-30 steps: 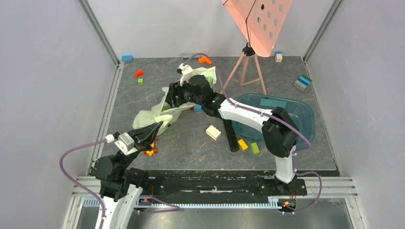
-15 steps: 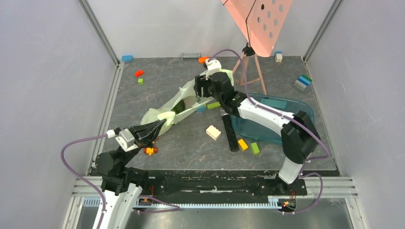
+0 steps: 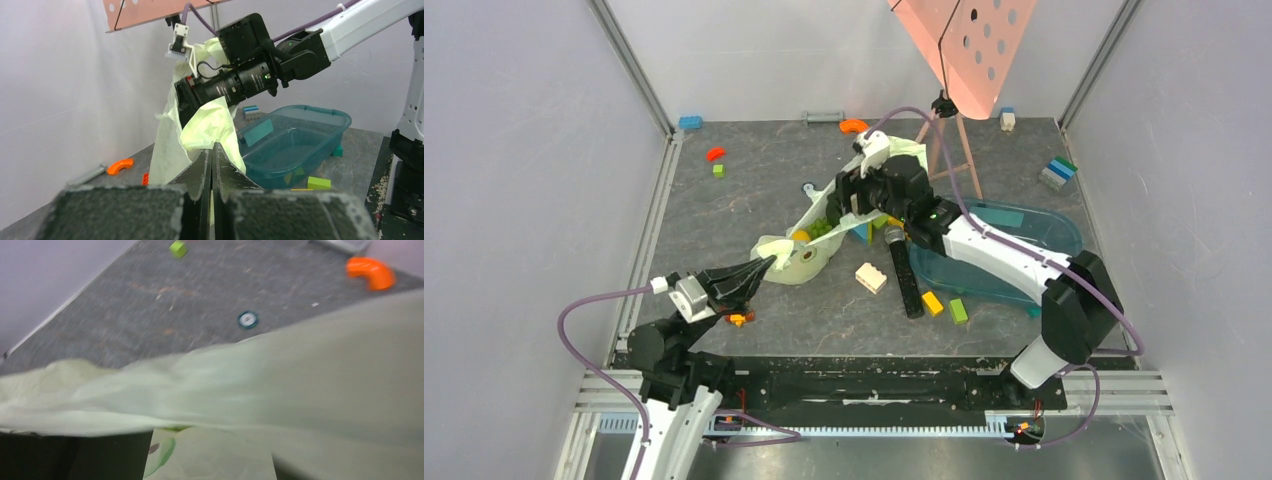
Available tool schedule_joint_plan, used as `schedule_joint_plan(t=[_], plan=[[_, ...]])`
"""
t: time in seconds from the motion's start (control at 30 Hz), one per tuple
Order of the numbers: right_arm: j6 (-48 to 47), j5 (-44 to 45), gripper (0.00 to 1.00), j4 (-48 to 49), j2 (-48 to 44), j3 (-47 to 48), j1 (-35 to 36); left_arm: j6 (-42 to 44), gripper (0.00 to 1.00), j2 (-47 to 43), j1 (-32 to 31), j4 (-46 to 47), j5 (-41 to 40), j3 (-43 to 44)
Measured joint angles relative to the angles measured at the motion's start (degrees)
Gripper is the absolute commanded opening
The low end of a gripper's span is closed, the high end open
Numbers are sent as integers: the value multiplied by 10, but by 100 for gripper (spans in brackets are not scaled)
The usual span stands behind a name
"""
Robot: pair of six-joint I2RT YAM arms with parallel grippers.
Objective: Take the fake fruits out of the plastic bag
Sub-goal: Adjust the plastic bag at the center of the board.
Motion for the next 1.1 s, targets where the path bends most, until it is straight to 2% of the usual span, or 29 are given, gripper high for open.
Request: schedule_joint_plan(t=[0.17,0.4,0.67,0.93,1.1], plan=[[2,-76,81,-4,23,-24,28,0,2,-19,0,-14,-2,-17],[14,-111,85,9,71,-24,54,5,2,-26,0,-82,-50,-12],[34,-113,83,4,178,48,59,22,2,-21,0,-136,-95,2],[52,-119,82,-7,232,113,72,29,2,-20,0,-140,-89,2],[58,-126,77,-15,264,144,76,32,2,-20,0,-145,-77,2]])
